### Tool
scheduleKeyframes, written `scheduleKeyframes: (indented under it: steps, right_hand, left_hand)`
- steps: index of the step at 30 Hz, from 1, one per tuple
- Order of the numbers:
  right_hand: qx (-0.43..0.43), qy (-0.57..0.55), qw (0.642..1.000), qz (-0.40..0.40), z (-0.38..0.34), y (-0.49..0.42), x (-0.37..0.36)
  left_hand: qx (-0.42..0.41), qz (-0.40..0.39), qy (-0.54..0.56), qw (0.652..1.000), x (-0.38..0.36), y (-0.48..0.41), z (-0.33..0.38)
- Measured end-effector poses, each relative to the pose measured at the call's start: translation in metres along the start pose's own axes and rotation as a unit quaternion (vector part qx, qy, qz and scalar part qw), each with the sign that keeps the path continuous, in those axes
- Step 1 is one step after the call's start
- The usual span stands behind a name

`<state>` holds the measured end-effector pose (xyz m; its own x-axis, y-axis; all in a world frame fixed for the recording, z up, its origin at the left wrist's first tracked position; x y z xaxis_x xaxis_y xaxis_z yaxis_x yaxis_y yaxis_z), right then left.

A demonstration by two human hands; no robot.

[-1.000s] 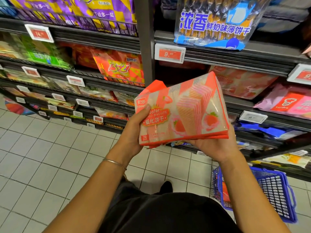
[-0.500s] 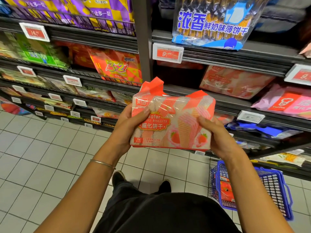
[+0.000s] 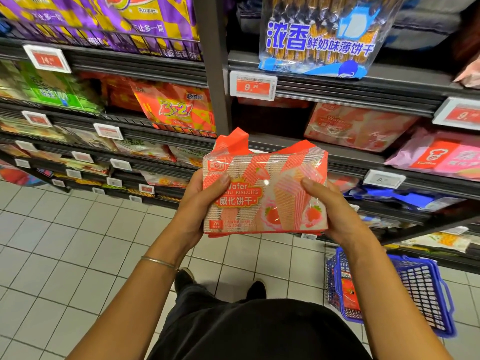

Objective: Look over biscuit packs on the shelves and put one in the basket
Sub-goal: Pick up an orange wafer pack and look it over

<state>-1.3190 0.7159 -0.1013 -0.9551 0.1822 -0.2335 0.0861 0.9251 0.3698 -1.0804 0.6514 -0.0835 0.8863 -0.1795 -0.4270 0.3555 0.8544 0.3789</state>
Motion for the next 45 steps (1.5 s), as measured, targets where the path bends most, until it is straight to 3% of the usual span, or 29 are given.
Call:
scheduleKeyframes:
  steps: [11,16,37,40,45]
  right_hand:
    - [-0.01,-0.02,0.999,-0.024,0.003,0.007,-0.01]
    - [0.029,-0.009,0.999,-0.041,-0.005,0.01,-0.017]
    - [0.067,-0.076,0.995,-0.022,-0.007,0.013,-0.004]
    - [0.039,-0.118,0.992,-0.026,-0.002,0.012,-0.004]
    - [-0.028,-0.22,0.975,-0.001,0.019,0.009,-0.007]
  left_hand:
    - [-0.007,0.006,0.025,1.0,0.003,0.003,0.004]
    - [-0.019,0.003,0.024,1.0,0.004,0.005,0.007]
    - [-0.024,-0.048,0.025,0.998,-0.004,0.005,0.008]
    - [0.01,-0.066,0.102,0.993,-0.003,0.002,0.003]
    - [0.153,-0.054,0.19,0.968,-0.006,-0.001,-0.045]
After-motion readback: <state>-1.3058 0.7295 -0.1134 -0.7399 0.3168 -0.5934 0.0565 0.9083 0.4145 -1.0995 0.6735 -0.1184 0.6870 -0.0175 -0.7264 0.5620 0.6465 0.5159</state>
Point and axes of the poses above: each hand's wrist, its own y-axis away from the middle knuckle, its own x-axis out of the back of the hand, z = x × y, the point moved 10 cm from there along -y, towards the middle knuckle, and after that the axes turned 9 degrees about y, right-handed, at the moved point
